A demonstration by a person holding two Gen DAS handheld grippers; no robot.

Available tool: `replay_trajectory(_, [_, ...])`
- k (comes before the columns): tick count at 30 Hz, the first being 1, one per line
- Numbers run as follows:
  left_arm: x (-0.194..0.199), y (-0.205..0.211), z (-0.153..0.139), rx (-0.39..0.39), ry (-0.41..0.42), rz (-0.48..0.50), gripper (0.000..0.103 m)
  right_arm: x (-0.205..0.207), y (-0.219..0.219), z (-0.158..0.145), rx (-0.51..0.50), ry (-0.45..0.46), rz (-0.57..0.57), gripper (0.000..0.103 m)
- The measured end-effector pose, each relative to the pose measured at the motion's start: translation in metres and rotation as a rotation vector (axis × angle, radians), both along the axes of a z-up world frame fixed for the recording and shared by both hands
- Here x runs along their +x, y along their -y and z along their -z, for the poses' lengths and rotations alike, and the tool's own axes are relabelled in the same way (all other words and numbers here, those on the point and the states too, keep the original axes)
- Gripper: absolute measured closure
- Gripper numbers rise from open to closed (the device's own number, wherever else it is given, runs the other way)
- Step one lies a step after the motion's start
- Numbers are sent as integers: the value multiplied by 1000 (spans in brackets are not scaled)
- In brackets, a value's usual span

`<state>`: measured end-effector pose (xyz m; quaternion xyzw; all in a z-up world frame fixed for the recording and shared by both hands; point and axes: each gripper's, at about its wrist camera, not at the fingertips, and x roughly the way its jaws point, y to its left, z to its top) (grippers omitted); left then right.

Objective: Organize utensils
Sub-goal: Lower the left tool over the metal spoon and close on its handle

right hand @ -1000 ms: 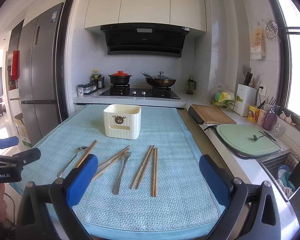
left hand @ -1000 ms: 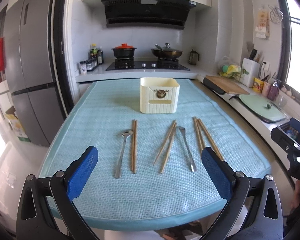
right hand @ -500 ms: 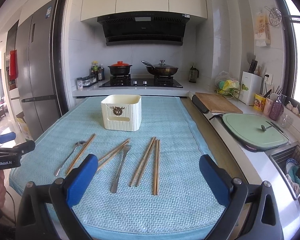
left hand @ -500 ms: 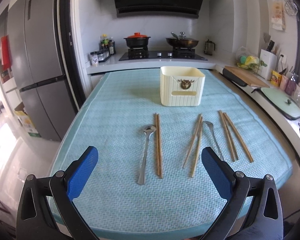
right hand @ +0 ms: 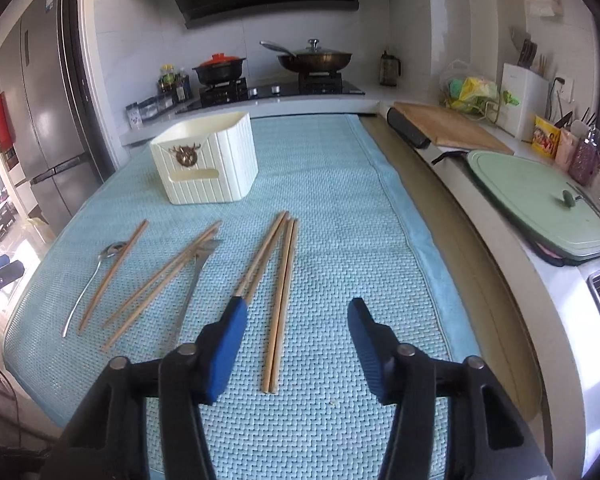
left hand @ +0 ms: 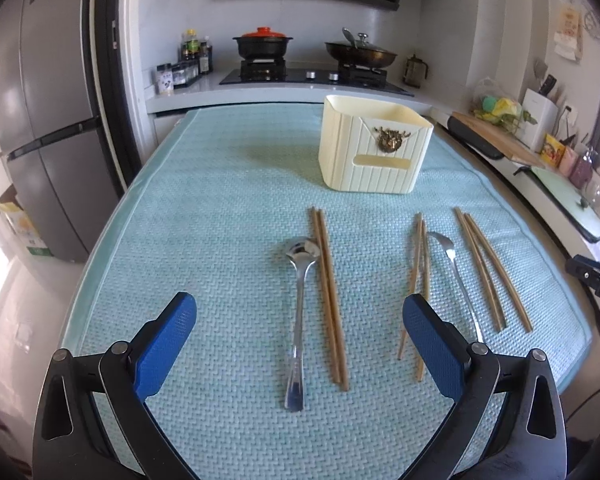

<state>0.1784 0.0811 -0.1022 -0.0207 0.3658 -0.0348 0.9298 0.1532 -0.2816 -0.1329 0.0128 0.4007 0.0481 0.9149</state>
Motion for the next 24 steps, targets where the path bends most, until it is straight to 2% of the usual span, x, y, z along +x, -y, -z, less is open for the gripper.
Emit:
replay_trajectory(4, [23,-4,14,-3,-41,14,1,13,-5,11,14,-23,-17,57])
replay_trajectory(7, [41,-4,23,23,-69,20,1,22,-9,18,3,-32,-35,57])
replay_trajectory(10, [54,-6,31,51,-89,29,1,37,-6,28,19,-72,-45,66])
replay_trajectory(15, [69,-3,39,104,-105,53,1,72,-3,43,12,-129,-69,67])
replay_trajectory(19, [79,2,45,131,-119,73,1,102,-1,55,19,-171,-87,74])
replay_trajectory(21, [83,2,47,136,-130,71,1,116,-1,62,14,-200,-97,81])
replay_trajectory(24, [88,-1,51,136,-145,63,1,133,-2,74,20,-258,-118,84])
